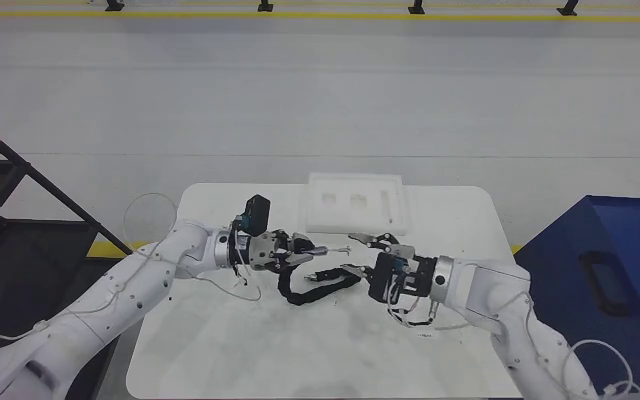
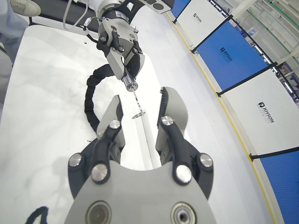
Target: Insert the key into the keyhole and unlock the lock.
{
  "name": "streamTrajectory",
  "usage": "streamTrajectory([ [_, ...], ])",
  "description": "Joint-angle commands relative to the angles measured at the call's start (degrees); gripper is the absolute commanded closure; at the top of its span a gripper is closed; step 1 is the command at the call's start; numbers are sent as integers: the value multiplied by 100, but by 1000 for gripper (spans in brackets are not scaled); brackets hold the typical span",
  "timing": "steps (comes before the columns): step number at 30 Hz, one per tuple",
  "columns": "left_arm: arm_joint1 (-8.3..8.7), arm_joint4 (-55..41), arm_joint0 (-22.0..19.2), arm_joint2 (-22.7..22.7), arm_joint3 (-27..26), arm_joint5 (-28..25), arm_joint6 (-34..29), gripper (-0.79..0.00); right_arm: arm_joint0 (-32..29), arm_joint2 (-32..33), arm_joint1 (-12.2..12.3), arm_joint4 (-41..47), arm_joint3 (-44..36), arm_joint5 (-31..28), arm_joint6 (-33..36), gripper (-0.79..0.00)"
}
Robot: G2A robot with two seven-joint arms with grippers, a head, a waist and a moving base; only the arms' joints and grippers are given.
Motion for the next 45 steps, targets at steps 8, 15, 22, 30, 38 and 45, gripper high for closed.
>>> streamTrajectory([
  [8, -232, 293, 94, -90, 463, 312, -182, 0, 93, 24, -16, 1164, 376, 5, 417, -785],
  [15, -463, 409, 156, -47, 1025, 554, -375, 0, 241, -16, -17, 2011, 578, 16, 1038, -785],
  [22, -677, 478, 220, -20, 1657, 574, -394, 0, 372, -131, -13, 2479, 745, 6, 1478, -785],
  [30, -916, 632, 210, 10, 2240, 432, -370, -785, 640, -329, -27, 3305, 1223, -60, 1885, -785],
  [38, -1124, 381, -23, -121, 2546, -2, -295, -785, 1123, -560, -52, 4227, 1790, -151, 2371, -785],
  [45, -1024, 305, -587, -407, 2223, -2, -532, -785, 1619, -600, -43, 4600, 2298, -492, 2612, -785],
])
